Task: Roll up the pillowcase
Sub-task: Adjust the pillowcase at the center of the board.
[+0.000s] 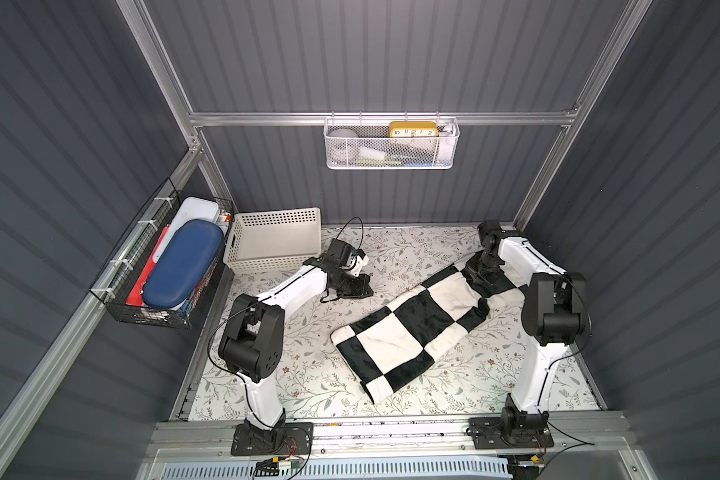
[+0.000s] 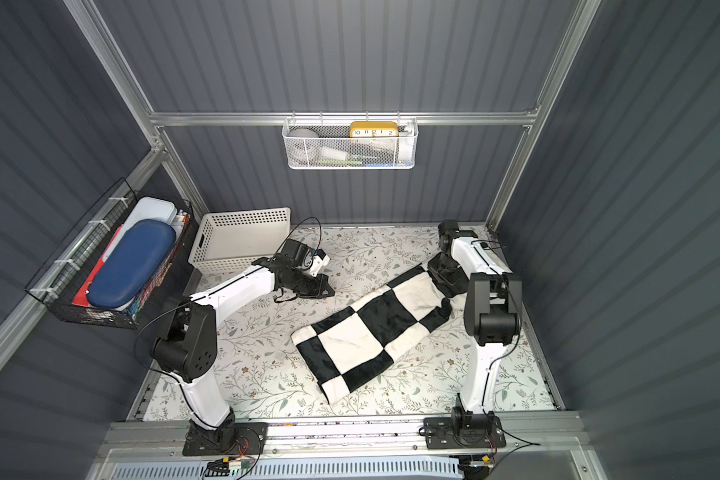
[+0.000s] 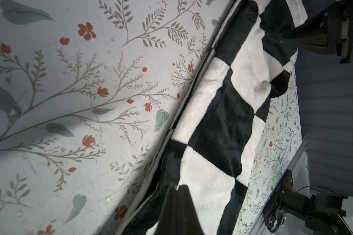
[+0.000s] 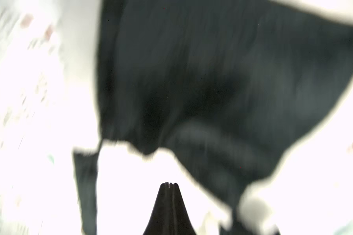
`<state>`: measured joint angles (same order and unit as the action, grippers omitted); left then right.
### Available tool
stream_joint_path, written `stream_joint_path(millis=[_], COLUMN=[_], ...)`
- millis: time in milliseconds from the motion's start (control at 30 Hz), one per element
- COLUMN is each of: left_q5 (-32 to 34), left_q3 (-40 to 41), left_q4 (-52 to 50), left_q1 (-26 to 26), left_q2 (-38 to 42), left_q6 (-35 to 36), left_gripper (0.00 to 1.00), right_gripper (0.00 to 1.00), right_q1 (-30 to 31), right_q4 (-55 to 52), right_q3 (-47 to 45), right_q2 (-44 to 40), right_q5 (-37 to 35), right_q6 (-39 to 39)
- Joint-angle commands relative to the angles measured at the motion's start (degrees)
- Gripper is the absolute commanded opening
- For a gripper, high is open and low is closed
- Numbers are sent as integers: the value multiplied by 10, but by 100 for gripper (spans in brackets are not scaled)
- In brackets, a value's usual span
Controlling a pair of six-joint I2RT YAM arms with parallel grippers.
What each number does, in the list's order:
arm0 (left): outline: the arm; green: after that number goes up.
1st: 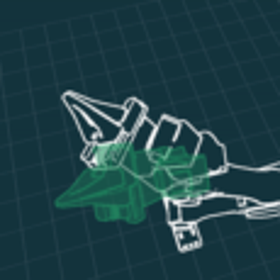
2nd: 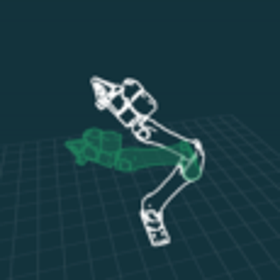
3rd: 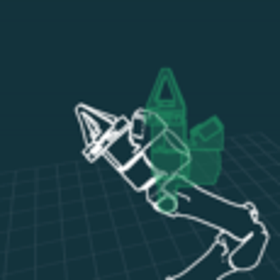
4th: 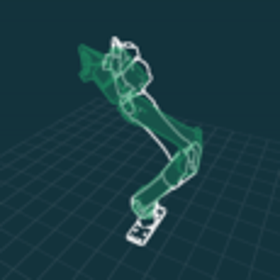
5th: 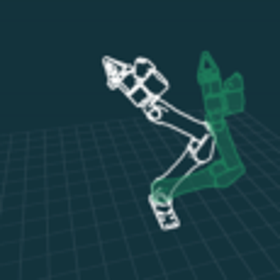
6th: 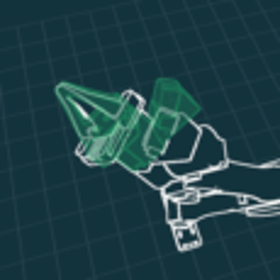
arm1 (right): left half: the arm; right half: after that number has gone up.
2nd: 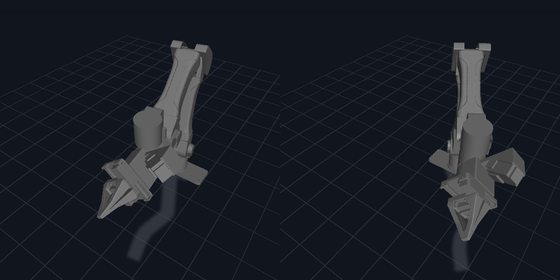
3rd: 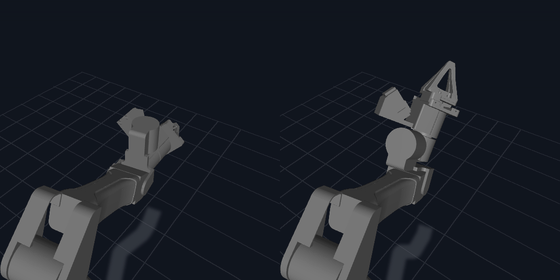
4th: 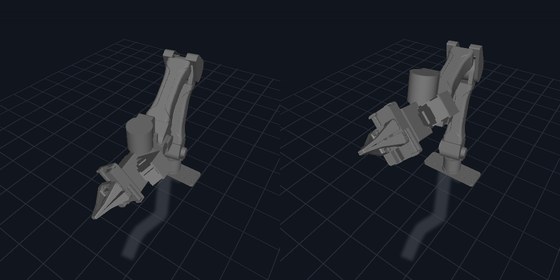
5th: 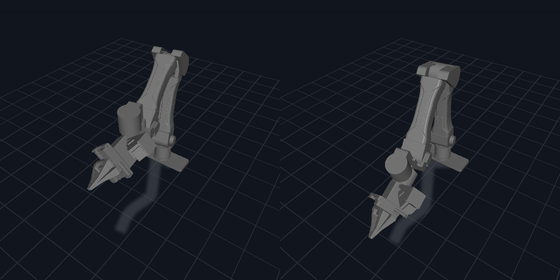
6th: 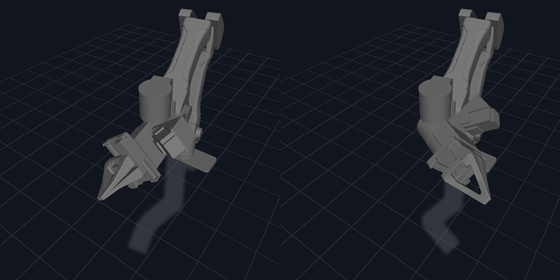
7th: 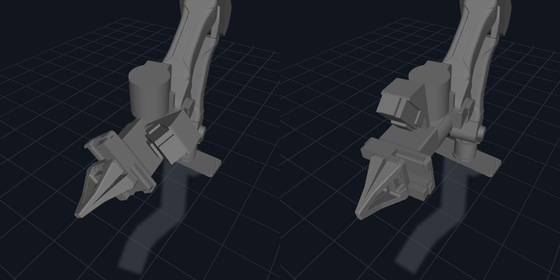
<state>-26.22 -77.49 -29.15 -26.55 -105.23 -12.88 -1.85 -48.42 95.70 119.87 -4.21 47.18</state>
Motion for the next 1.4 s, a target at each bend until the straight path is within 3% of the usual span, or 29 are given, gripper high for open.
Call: stream_joint_path(millis=[0,200,400,633,833,1167,1300,1367], left_q5=[-30,-53,-66,-66,-59,-52,-64,-80], left_q3=[9,44,30,31,31,23,29,41], left_q4=[-46,-74,-76,-84,-96,-137,-137,-124], left_q1=[-6,-24,-25,-26,-26,-26,-26,-26], left_q2=[-2,-39,-91,-134,-149,-152,-146,-136], left_q6=[33,39,34,40,49,61,52,38], left_gripper=[0,0,0,0,0,0,0,0], right_gripper=[0,0,0,0,0,0,0,0], right_q1=[-27,-53,-57,-78,-130,-106,-79,-74], right_q4=[23,4,9,15,55,-97,-70,-15], right_q3=[33,96,135,125,101,429,516,522], right_q2=[24,71,101,85,112,331,374,388], right_q5=[-51,-109,-106,-151,-101,27,46,103], right_q6=[37,68,64,55,95,28,11,24])
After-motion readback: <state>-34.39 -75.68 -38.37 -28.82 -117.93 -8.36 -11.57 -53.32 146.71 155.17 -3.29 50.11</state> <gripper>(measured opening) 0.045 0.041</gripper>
